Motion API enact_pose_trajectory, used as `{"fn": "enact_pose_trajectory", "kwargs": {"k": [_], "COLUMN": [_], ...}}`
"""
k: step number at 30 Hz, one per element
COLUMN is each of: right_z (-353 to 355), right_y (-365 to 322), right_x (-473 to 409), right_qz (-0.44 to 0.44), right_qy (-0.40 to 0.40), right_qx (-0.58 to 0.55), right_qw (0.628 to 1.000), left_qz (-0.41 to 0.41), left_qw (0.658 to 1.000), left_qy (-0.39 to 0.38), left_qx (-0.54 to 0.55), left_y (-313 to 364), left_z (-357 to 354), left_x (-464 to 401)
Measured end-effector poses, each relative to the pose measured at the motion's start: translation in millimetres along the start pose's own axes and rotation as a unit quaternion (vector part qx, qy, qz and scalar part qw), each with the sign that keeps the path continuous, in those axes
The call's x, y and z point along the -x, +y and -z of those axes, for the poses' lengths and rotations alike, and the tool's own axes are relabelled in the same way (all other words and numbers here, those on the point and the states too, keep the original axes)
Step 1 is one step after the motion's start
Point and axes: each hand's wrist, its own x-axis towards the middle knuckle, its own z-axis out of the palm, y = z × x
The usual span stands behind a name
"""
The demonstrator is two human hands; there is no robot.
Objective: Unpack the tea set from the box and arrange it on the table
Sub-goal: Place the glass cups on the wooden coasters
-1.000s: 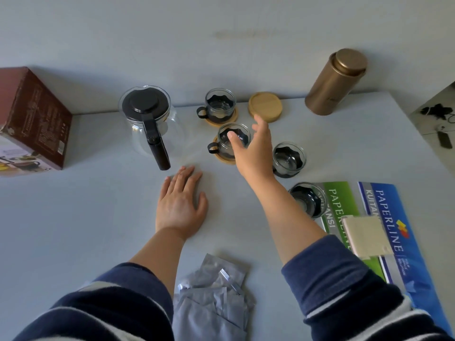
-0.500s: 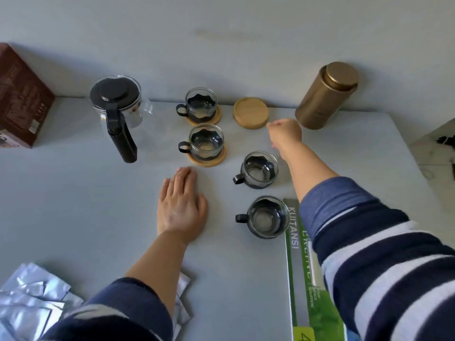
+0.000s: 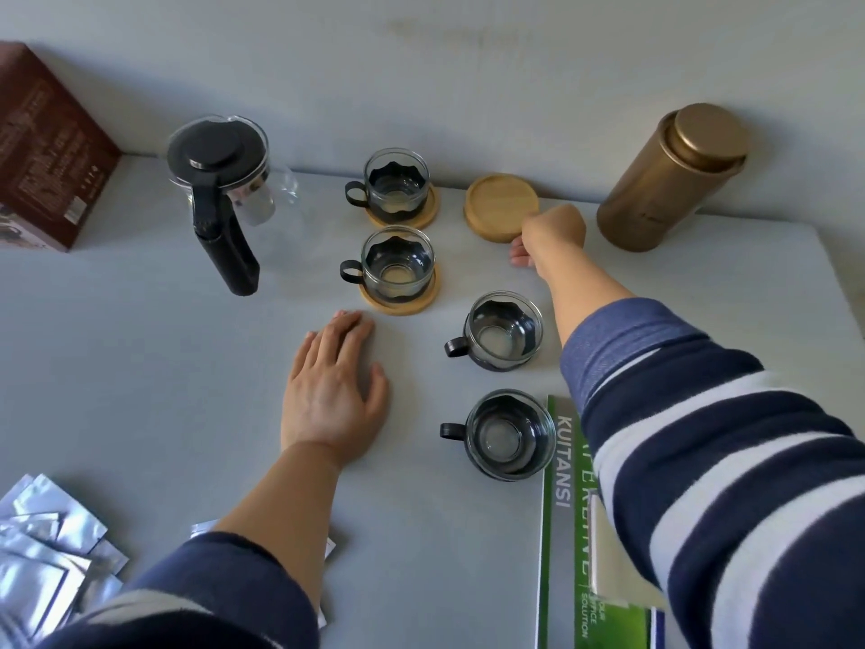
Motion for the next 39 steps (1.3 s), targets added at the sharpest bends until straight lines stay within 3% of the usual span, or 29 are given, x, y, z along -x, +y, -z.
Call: {"fn": "enact_pose_trajectory", "kwargs": {"k": [7, 13, 17, 24, 29, 33, 39], "right_z": [9.3, 30.9, 41.2, 43.5, 47.1, 72.3, 87.0], "right_y": [-3.4, 12.5, 40.7, 62.8, 58.2, 60.5, 107.7], "right_x": [-1.0, 23.6, 39.8, 41.1, 52.9, 104.1, 213.3], "right_qz": [0.007, 0.156, 0.205, 0.161, 0.106, 0.139, 0.182], "right_qy": [0.0, -0.019, -0.032, -0.025, -0.028, -0.019, -0.036], "right_qx": [0.018, 0.101, 0.203, 0.302, 0.213, 0.097, 0.026], "right_qw": [1.0, 0.982, 0.957, 0.939, 0.971, 0.985, 0.982], "left_qz": [0.003, 0.003, 0.001, 0.003, 0.003, 0.001, -0.003], "left_qw": [1.0, 1.0, 1.0, 1.0, 1.0, 1.0, 1.0], "left_qy": [0.004, 0.002, 0.006, 0.005, 0.007, 0.008, 0.005], "left_qx": [0.0, -0.004, -0.003, -0.003, 0.002, 0.009, 0.012], "left_y": [0.3, 0.5, -0.4, -0.1, -1.0, -0.9, -0.4], "left_z": [1.5, 2.4, 3.5, 2.6, 1.5, 1.5, 2.0], "left_x": [0.1, -0.2, 0.1, 1.4, 1.4, 1.9, 2.9]}}
